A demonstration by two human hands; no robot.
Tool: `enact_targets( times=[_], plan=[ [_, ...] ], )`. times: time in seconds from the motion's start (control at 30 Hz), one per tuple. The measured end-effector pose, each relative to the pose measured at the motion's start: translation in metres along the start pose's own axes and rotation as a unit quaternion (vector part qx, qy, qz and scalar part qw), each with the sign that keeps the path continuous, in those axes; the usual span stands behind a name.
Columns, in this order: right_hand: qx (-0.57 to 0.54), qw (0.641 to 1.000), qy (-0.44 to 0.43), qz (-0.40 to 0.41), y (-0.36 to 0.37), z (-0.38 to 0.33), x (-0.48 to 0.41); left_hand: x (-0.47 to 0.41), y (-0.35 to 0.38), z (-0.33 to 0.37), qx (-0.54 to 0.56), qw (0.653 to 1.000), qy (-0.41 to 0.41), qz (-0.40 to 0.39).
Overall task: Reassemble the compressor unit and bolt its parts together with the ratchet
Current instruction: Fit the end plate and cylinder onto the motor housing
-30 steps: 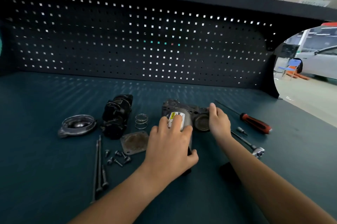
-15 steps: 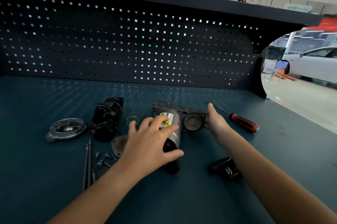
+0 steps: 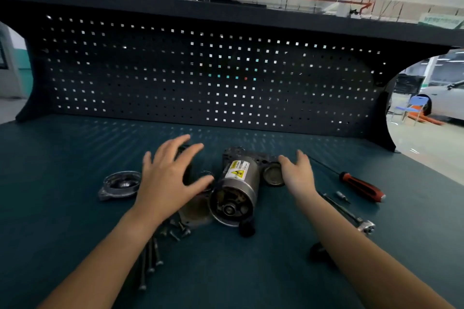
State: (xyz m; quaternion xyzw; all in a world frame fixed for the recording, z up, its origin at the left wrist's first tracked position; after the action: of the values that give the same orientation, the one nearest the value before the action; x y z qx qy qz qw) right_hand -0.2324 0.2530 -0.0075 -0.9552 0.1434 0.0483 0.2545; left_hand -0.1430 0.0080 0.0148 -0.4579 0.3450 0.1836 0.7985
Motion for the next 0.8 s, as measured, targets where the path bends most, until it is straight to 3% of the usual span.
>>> enact_targets(
  times=[0.1,0.17,0.23,0.33,0.43,0.5,0.57,0.7,0.8],
  plan=[
    [0.039,0.984,-0.171,0.043,0.01,-0.049,0.01,0.007,0.007,-0.049,0.052,0.986,-0.153,-0.051],
    [0.096,0.965,-0.244,-0.004,0.03,-0.079,0.011,0.012,0.019,-0.063,0.075,0.978,-0.179,-0.081],
    [0.216,0.922,-0.31,-0.085,0.058,-0.104,0.013,0.011,0.021,-0.066,0.089,0.981,-0.168,-0.044],
    [0.445,0.782,-0.391,-0.194,0.107,-0.117,0.02,0.007,0.017,-0.068,0.084,0.986,-0.146,0.011],
    [0.612,0.645,-0.386,-0.247,0.145,-0.11,0.024,0.007,0.016,-0.071,0.096,0.984,-0.144,0.03],
    [0.666,0.592,-0.388,-0.235,0.157,-0.106,0.022,0.009,0.016,-0.072,0.103,0.983,-0.146,0.037],
    [0.635,0.624,-0.393,-0.23,0.158,-0.109,0.02,0.009,0.016,-0.073,0.111,0.983,-0.143,0.044],
    [0.448,0.782,-0.383,-0.203,0.124,-0.119,0.009,0.012,0.012,-0.072,0.117,0.977,-0.162,0.078],
    [0.318,0.862,-0.377,-0.117,0.062,-0.118,-0.001,0.016,0.01,-0.069,0.085,0.979,-0.163,0.089]
  ],
)
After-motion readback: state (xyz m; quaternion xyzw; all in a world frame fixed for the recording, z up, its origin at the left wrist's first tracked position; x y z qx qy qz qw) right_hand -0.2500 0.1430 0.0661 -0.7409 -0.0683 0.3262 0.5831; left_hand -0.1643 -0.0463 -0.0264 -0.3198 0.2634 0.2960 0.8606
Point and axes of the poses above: each hand's wrist, its own x-axis away from the middle knuckle, its own y-axis out of the palm, z = x × y, the point moved 5 cm from there along -x, towards the middle knuckle, and after that the axes turned 11 degrees about x, right-handed, at the moved point
